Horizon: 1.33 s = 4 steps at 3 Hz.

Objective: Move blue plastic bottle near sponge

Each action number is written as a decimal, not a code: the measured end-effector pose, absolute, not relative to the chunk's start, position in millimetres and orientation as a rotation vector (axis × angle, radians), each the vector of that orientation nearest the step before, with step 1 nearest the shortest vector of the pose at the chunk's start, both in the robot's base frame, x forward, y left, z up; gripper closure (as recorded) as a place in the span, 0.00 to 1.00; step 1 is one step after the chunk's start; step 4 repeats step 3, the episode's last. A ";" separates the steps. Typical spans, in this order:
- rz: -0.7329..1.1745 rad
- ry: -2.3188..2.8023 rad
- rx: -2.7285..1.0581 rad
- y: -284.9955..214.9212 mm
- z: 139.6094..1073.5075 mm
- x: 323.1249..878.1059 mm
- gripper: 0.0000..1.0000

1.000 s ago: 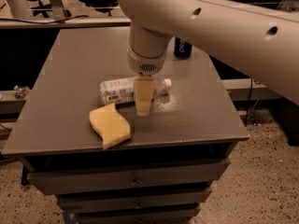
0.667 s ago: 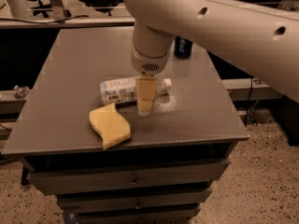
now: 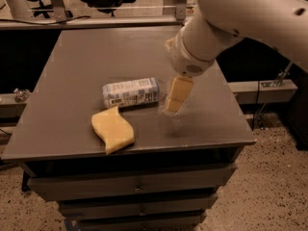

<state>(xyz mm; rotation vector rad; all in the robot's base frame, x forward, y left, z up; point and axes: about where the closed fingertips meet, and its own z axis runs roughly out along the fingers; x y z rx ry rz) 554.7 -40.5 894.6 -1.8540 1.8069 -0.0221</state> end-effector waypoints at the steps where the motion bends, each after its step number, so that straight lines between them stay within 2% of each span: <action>1: -0.050 1.744 -1.801 -97.2 914.7 555.9 0.00; 2: -0.103 1.689 -1.818 -146.6 929.1 559.2 0.00; 4: -0.103 1.689 -1.818 -146.6 929.1 559.2 0.00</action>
Offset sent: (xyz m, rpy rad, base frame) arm 0.0078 -0.1708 0.0453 0.0186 -0.1548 0.0177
